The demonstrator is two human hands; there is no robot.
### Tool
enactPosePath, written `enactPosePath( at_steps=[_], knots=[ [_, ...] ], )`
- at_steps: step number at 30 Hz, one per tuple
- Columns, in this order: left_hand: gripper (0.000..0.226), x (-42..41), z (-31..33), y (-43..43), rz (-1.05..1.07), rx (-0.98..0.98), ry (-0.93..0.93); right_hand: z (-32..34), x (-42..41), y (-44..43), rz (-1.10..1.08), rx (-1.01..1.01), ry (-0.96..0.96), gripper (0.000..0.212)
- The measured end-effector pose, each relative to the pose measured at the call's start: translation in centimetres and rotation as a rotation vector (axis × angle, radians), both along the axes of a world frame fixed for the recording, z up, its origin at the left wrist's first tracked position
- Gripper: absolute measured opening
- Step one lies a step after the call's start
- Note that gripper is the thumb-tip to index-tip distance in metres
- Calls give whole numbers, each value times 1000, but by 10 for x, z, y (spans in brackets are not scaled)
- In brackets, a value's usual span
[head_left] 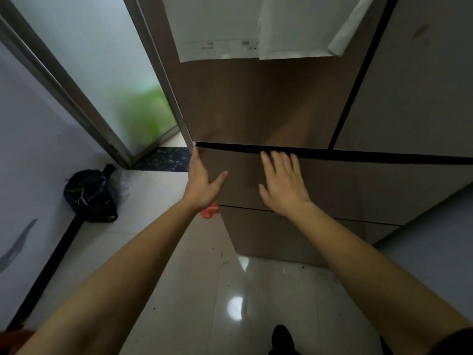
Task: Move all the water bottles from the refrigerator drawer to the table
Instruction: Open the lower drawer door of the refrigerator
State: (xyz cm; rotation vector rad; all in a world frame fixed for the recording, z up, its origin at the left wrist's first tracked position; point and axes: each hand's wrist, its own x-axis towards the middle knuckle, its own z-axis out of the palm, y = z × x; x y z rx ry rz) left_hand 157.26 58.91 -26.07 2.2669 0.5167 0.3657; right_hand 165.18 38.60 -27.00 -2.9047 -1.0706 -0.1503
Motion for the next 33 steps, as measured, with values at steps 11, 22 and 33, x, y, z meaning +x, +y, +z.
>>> enactPosePath(
  at_steps=[11, 22, 33],
  knots=[
    [59, -17, -23, 14, -164, -178, 174, 14, -3, 31, -186, 28, 74, 98],
    [43, -32, 2, 19, -143, -370, -111, 8, -94, -4, -249, 61, 88, 90],
    [29, -108, -6, -23, -255, -522, -65, 3, -157, -39, -394, 506, 145, 66]
  ],
)
